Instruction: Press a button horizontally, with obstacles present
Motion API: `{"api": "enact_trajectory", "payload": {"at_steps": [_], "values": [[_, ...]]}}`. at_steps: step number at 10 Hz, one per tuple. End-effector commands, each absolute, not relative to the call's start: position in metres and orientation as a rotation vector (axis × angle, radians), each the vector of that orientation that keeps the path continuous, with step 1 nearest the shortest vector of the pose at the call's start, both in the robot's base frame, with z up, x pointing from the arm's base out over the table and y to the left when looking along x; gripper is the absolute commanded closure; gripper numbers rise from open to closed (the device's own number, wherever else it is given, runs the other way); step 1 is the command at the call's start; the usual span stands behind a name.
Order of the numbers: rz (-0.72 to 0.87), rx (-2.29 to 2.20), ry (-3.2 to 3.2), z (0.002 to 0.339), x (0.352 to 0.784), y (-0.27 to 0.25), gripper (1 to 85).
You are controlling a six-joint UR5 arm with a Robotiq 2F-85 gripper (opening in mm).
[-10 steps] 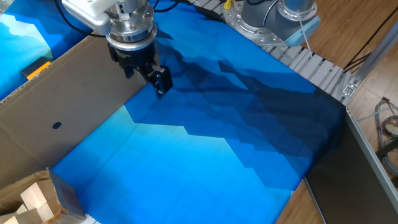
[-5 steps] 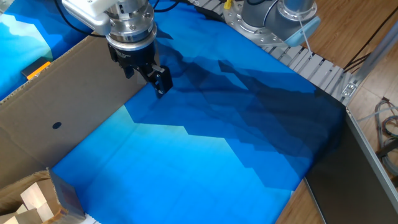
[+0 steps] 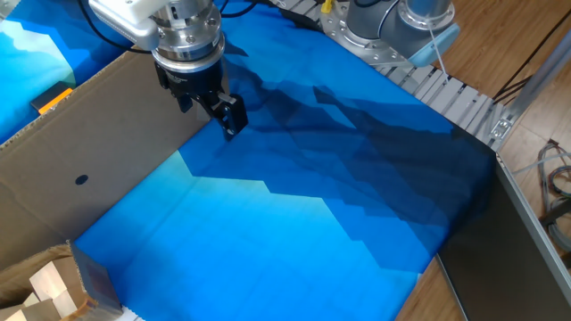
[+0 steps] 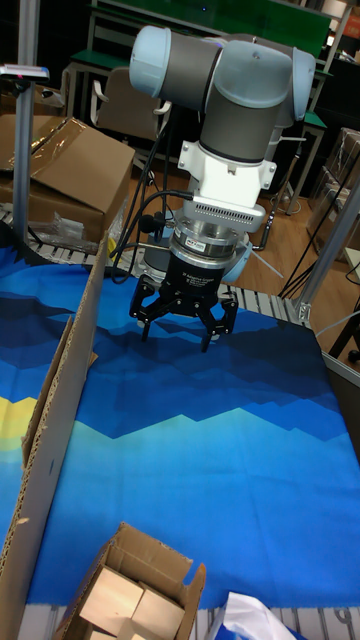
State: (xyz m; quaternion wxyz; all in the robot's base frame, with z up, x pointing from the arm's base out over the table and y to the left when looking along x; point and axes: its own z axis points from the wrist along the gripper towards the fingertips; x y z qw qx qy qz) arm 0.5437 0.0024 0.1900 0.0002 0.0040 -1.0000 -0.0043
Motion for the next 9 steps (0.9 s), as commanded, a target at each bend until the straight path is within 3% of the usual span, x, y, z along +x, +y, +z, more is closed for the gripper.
{"api": "enact_trajectory", "payload": {"at_steps": [1, 2, 9], "values": [[-0.014, 0.012, -3.141, 0.19, 0.544, 0.005, 1.7], [-0.099, -0.326, -3.287, 0.194, 0.588, 0.014, 84.7], [-0.08, -0.313, -3.272, 0.192, 0.583, 0.012, 84.7]]}}
